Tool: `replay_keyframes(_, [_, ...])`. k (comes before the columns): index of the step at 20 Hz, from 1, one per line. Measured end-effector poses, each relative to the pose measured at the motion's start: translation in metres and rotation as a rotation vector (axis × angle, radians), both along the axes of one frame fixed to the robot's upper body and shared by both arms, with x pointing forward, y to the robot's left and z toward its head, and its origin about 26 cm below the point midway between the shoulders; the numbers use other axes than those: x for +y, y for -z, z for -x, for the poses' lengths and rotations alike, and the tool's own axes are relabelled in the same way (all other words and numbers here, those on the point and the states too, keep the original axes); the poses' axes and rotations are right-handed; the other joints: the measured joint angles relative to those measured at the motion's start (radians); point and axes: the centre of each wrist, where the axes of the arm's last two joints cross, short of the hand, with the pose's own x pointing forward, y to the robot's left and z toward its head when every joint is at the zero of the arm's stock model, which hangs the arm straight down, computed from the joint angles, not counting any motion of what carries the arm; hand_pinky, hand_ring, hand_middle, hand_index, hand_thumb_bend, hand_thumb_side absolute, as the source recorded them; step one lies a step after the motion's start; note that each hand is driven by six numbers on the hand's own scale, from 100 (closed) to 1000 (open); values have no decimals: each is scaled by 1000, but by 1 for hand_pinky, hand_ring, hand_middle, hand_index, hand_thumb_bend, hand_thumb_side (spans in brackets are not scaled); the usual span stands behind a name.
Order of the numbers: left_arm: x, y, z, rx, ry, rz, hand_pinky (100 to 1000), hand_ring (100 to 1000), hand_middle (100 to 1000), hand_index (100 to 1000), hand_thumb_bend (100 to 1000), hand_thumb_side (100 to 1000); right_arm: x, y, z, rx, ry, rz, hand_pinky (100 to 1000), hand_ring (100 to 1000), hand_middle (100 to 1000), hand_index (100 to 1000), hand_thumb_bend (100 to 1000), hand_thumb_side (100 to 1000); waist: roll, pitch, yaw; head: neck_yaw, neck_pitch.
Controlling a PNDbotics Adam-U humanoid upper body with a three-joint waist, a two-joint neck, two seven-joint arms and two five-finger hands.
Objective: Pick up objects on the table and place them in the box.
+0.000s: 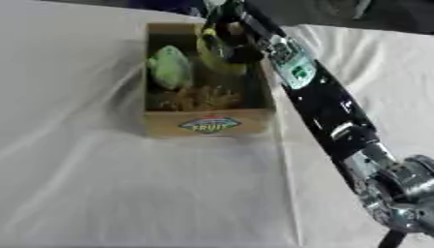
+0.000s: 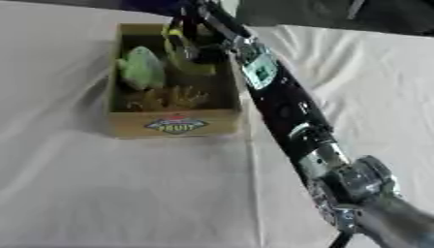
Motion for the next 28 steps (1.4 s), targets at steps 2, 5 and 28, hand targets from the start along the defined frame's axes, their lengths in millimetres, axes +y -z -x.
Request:
replay_keyframes(2, [0, 0, 0, 0, 0, 0, 708, 722, 636, 813, 100, 392, 2, 5, 0, 7, -8, 31, 454, 551, 374, 360, 100, 100, 0, 0, -1, 0, 0])
replay_keyframes(5, [0, 0, 0, 2, -1, 0, 709, 723, 636, 813, 100, 395, 1, 11, 0, 20, -19, 87, 596, 771, 646, 681, 100, 100, 0, 0, -6, 1, 0])
replay_keyframes(28, [5, 4, 2, 28, -42, 11, 708, 725, 636, 812, 100, 399, -34, 17, 8, 86, 19, 21, 839, 1000, 873, 888, 279, 286, 3, -12, -77, 37, 1])
